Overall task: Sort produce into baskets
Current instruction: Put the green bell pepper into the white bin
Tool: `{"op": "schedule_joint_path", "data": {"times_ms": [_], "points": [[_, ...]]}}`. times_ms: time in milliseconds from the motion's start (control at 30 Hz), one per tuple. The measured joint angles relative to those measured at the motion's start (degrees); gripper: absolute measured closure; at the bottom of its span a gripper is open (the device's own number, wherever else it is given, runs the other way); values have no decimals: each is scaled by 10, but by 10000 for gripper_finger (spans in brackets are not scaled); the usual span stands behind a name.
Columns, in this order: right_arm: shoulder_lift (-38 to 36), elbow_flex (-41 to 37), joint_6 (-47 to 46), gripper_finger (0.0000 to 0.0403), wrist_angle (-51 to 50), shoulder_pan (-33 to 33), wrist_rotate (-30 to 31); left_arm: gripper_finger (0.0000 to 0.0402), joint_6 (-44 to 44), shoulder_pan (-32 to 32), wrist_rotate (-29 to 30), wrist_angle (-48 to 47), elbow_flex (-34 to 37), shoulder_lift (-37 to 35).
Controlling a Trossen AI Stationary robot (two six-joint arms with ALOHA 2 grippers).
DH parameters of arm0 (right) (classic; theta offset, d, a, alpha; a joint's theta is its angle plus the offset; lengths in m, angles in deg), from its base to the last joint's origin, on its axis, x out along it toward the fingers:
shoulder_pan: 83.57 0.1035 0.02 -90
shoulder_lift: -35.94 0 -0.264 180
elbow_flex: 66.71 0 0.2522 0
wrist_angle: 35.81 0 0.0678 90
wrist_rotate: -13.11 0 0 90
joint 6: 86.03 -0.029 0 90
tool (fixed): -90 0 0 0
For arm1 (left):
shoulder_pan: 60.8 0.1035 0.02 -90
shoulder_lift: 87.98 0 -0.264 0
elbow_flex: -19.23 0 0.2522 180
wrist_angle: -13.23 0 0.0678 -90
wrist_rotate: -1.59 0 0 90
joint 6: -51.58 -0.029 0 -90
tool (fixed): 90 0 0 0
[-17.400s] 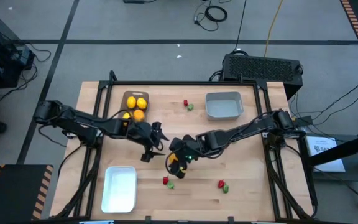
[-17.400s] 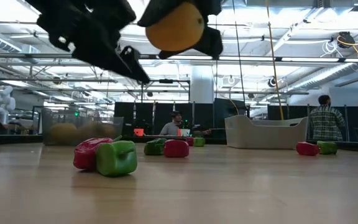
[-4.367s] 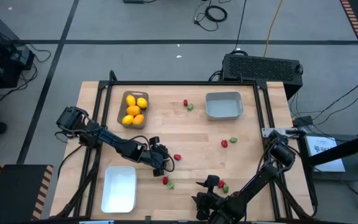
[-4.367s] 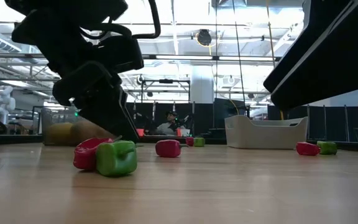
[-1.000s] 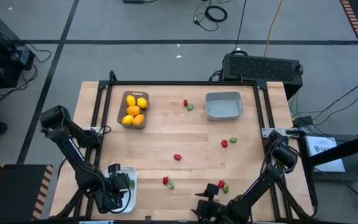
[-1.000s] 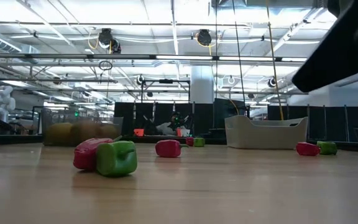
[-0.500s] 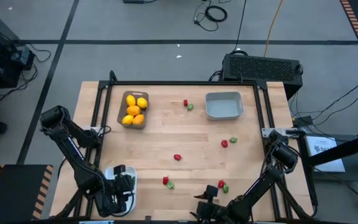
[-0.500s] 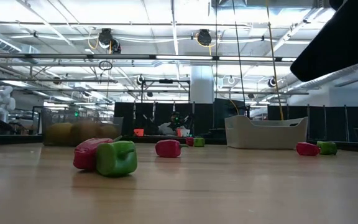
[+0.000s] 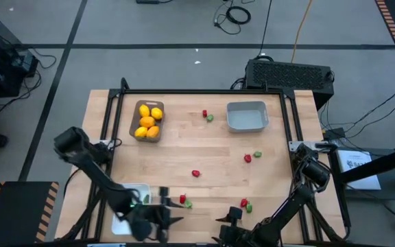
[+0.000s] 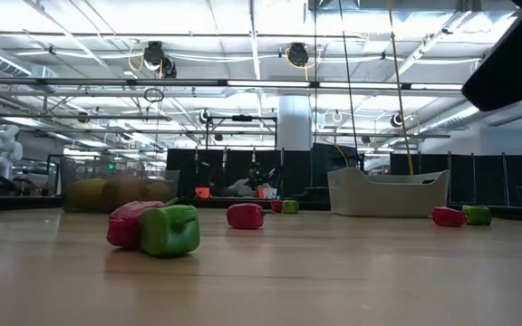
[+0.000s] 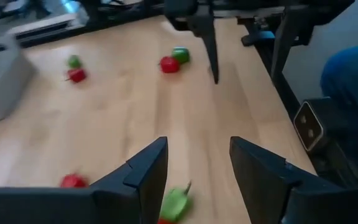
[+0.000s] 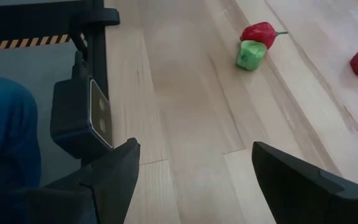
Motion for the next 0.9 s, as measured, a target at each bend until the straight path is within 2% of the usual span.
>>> {"op": "schedule_joint_path", "data": {"times_ms": [167, 400, 600, 900], "points": [[0, 0, 1, 106, 0, 4, 0, 222, -38, 44, -81, 112, 0, 75], [0, 0, 1, 106, -4, 6, 0, 222, -41, 71, -150, 230, 1, 158], [8, 0, 1, 106, -6, 6, 1, 222, -41, 80, -155, 254, 1, 189], [28, 0, 0, 106, -5, 5, -2, 222, -41, 92, -153, 260, 1, 196]]}}
